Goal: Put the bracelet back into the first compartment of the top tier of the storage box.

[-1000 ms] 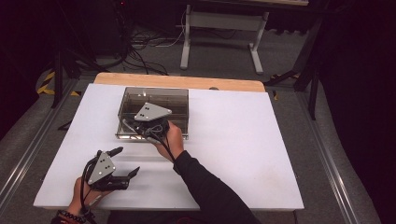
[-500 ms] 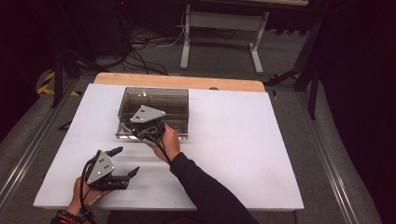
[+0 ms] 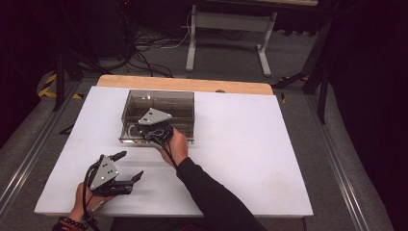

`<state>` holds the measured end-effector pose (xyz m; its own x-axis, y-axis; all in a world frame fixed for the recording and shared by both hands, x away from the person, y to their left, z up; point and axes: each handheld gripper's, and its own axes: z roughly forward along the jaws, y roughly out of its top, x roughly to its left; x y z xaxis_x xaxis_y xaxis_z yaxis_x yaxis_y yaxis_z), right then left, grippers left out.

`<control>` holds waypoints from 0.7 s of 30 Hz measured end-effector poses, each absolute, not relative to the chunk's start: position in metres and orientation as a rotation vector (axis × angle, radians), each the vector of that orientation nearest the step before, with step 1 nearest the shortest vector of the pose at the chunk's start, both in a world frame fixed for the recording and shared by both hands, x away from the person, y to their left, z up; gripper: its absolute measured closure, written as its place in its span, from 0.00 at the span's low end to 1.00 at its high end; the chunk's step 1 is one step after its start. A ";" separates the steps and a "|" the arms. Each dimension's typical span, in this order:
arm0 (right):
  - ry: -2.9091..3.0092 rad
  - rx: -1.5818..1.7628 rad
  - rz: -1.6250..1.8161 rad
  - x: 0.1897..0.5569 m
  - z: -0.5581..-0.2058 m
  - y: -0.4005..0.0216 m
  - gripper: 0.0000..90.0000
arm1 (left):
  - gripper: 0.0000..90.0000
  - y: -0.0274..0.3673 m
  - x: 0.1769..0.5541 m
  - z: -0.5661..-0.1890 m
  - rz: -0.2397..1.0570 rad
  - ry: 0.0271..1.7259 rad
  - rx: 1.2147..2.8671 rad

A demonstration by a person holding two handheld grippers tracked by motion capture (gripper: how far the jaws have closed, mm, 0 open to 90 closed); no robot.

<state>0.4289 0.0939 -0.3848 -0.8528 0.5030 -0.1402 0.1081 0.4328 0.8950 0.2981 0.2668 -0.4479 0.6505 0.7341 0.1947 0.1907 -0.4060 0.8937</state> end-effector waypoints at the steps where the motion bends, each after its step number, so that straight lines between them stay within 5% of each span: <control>1: 2.304 0.516 1.386 0.429 -0.385 0.094 0.94 | 0.18 0.267 0.298 -0.448 0.729 0.725 1.932; 14: 2.321 0.483 1.364 0.423 -0.387 0.106 0.94 | 0.22 0.266 0.297 -0.446 0.757 0.723 1.915; 16: 2.309 0.496 1.366 0.422 -0.388 0.109 0.85 | 0.22 0.267 0.297 -0.446 0.756 0.727 1.915; 21: 2.291 0.496 1.366 0.421 -0.387 0.111 0.84 | 0.23 0.267 0.296 -0.446 0.765 0.722 1.916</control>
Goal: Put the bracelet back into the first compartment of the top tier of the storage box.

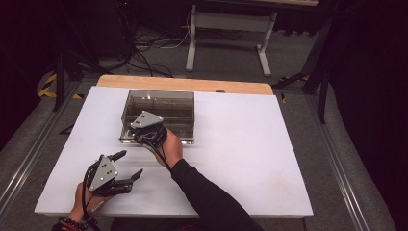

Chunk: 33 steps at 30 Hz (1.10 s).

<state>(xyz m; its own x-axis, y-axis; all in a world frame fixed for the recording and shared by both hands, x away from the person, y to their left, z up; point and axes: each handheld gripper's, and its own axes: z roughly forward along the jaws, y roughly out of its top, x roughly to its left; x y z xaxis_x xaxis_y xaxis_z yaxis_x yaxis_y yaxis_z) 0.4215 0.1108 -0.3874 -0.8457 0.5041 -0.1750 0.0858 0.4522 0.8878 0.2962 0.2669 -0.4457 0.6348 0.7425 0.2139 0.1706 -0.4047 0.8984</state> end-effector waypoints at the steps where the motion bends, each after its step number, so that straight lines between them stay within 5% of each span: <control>1: 2.278 0.497 1.368 0.421 -0.386 0.110 0.82 | 0.24 0.267 0.296 -0.446 0.767 0.722 1.917; 11: 2.225 0.511 1.424 0.416 -0.378 0.091 0.88 | 0.41 0.268 0.298 -0.446 0.751 0.735 1.912; 21: 2.147 0.525 1.467 0.407 -0.371 0.049 0.86 | 0.70 0.267 0.301 -0.447 0.744 0.736 1.932; 22: 2.129 0.540 1.472 0.406 -0.370 0.038 0.85 | 0.81 0.266 0.301 -0.447 0.745 0.742 1.931; 33: 2.067 0.606 1.471 0.404 -0.369 -0.009 0.85 | 0.94 0.266 0.302 -0.447 0.746 0.740 1.937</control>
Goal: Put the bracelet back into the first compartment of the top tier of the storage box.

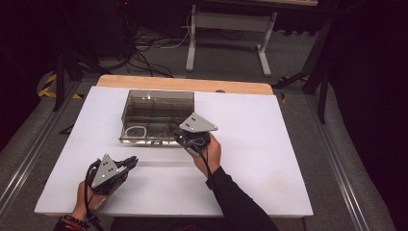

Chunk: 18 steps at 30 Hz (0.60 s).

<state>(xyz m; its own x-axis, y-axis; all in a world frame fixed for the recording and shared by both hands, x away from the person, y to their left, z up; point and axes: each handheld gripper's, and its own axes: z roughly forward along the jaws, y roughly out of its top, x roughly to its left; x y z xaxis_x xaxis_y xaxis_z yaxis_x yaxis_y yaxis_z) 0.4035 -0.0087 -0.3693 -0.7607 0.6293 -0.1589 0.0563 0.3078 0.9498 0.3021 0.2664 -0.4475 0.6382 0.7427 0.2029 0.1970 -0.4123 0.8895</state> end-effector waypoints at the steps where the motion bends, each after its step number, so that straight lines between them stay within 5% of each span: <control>1: 2.067 0.608 1.473 0.403 -0.369 -0.011 0.85 | 0.94 0.266 0.302 -0.447 0.746 0.740 1.937; 18: 2.018 0.604 1.438 0.395 -0.376 -0.056 0.75 | 0.99 0.265 0.302 -0.449 0.746 0.743 1.947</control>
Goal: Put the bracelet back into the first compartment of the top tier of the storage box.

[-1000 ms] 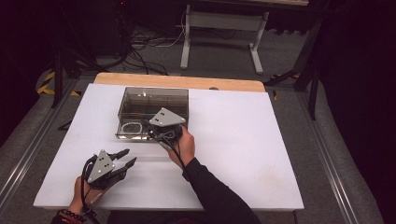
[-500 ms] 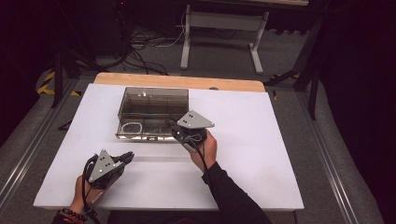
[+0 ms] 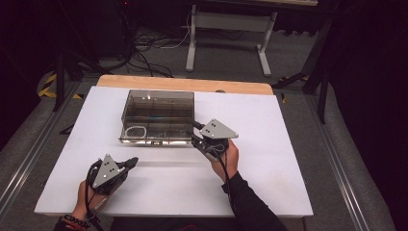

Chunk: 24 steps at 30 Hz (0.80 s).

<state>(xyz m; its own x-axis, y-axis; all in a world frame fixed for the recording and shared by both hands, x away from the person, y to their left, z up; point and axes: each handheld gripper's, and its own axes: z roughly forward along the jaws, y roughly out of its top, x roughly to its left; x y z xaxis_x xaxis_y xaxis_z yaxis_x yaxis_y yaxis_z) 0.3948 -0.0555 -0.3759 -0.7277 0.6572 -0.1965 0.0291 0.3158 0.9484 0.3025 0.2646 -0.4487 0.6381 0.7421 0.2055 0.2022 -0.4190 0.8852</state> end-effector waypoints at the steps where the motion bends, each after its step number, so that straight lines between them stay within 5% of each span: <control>1: 2.013 0.603 1.437 0.394 -0.376 -0.057 0.75 | 0.99 0.265 0.302 -0.449 0.745 0.744 1.947; 24: 1.893 0.610 1.404 0.376 -0.391 -0.107 0.35 | 0.99 0.265 0.301 -0.447 0.776 0.746 1.933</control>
<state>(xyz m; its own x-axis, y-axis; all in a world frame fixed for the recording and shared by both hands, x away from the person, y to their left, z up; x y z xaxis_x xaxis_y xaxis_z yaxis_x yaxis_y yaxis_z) 0.3759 -0.1069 -0.3913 -0.6497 0.7177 -0.2508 -0.0314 0.3042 0.9521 0.3014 0.2649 -0.4474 0.6215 0.7519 0.2199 0.1901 -0.4170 0.8888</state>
